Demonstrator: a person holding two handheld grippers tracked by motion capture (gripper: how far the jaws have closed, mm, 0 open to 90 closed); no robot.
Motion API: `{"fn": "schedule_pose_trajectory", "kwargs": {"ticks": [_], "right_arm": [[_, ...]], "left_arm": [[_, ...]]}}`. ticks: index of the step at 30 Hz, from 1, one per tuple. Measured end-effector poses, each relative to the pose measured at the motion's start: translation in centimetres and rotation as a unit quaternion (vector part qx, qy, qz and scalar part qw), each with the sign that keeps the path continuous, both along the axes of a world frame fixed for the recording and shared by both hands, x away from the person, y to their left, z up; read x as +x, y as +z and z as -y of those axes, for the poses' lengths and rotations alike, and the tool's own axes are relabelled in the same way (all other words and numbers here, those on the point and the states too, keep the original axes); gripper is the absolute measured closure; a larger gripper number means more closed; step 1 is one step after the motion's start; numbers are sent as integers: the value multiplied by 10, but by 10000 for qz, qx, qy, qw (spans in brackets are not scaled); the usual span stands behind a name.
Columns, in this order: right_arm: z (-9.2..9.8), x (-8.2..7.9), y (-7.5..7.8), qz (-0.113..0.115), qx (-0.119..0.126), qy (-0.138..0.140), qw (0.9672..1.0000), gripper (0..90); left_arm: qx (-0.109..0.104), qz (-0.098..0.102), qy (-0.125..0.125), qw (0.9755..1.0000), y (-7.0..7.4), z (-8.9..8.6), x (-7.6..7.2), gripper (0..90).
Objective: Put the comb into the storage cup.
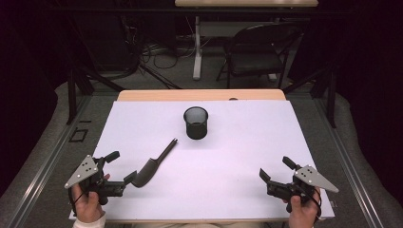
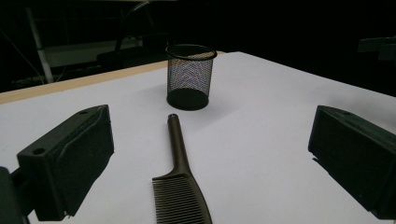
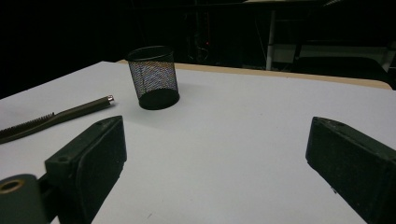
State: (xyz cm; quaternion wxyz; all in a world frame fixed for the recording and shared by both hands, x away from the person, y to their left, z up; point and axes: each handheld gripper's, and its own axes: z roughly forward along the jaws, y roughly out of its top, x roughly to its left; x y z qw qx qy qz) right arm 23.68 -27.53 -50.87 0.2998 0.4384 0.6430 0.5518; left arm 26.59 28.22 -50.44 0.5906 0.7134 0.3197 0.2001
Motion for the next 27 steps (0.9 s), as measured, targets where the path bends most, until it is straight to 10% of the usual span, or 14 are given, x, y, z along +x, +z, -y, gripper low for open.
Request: {"fn": "schedule_pose_trajectory", "kwargs": {"ticks": [27], "right_arm": [[-5, 2, -1, -42, -128, 98, 9999, 51]], "left_arm": [[317, -500, 196, 9981, -4, 12, 8, 6]]}}
